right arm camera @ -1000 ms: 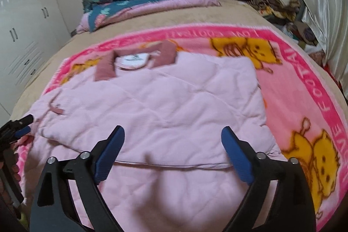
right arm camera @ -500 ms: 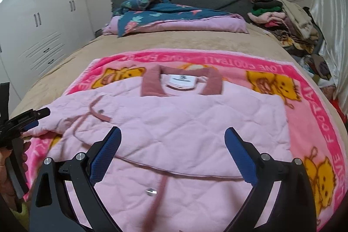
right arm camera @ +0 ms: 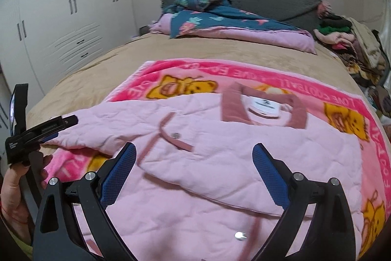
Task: Fold large clothes
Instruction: 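Move the left tool to the other sleeve cuff and close on it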
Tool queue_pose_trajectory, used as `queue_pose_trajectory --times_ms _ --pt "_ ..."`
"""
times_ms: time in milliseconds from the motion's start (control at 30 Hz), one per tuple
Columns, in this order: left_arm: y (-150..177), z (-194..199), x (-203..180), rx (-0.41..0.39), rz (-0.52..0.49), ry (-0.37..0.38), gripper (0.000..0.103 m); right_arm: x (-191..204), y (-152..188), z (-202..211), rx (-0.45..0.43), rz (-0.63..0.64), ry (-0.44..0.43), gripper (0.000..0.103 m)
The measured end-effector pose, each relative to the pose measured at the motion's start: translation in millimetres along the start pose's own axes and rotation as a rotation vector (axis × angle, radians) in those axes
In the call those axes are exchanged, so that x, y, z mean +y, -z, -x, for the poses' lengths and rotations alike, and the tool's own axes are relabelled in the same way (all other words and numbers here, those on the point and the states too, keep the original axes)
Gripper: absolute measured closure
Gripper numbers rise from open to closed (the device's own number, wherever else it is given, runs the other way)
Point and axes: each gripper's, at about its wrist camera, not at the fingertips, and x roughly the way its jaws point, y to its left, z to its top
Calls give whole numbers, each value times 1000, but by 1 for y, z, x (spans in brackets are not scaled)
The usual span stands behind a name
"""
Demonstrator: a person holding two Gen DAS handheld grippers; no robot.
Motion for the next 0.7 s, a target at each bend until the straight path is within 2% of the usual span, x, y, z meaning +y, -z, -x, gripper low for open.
queue_pose_trajectory --times_ms 367,700 --pt "-8 -5 53 -7 150 -77 9 64 -7 -41 59 94 -74 8" --pt "-9 -18 110 -17 311 -201 9 109 -6 -77 113 127 -155 8"
